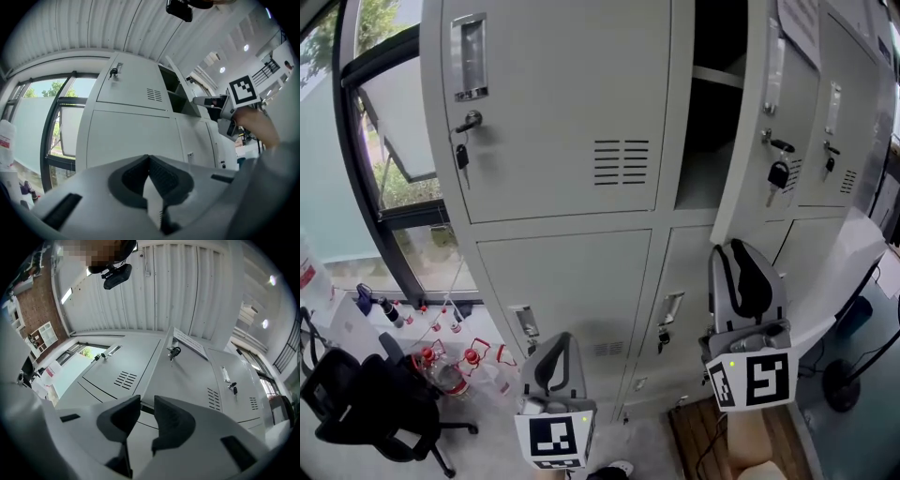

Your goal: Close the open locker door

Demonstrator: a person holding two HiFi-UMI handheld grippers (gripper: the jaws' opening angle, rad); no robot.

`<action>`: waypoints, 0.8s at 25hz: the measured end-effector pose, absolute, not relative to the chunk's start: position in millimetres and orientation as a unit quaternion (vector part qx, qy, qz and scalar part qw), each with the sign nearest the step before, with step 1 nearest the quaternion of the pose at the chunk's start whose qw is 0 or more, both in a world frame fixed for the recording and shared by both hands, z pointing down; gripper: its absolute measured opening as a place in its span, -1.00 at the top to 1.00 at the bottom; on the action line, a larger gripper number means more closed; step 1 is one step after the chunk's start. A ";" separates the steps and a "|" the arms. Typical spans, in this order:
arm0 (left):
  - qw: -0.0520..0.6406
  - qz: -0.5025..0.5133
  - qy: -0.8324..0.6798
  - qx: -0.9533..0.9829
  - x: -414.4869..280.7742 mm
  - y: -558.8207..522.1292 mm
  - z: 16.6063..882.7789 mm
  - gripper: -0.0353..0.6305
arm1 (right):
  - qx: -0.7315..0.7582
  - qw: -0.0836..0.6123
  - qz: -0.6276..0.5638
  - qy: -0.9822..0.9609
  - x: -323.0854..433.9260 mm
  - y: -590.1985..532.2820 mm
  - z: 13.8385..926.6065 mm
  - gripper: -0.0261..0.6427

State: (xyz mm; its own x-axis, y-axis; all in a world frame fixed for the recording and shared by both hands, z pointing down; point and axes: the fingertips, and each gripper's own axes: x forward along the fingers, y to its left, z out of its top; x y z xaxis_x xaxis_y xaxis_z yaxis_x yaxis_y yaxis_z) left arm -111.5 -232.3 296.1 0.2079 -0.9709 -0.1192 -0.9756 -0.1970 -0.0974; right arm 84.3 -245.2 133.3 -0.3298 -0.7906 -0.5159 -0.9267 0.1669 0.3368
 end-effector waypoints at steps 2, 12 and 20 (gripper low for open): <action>0.074 0.015 0.632 -0.771 -114.0 -233.5 296.9 0.89 | -0.562 0.117 0.298 0.763 81.6 -250.5 133.2 0.62; 0.078 0.011 0.644 -0.761 -122.1 -240.3 296.3 0.89 | -0.545 0.122 0.283 0.780 69.4 -275.6 132.3 0.63; 0.075 0.009 0.655 -0.752 -132.9 -244.6 298.3 0.89 | -0.540 0.127 0.266 0.789 62.9 -294.3 132.4 0.76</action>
State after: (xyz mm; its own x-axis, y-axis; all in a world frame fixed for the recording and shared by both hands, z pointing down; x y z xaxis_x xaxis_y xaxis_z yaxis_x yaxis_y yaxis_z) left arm -132.9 -244.6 298.3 0.1424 -0.9835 -0.1112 -0.9862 -0.1314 -0.1006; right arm 62.9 -294.3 132.4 -0.3850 -0.7840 -0.4870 -0.9189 0.2762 0.2817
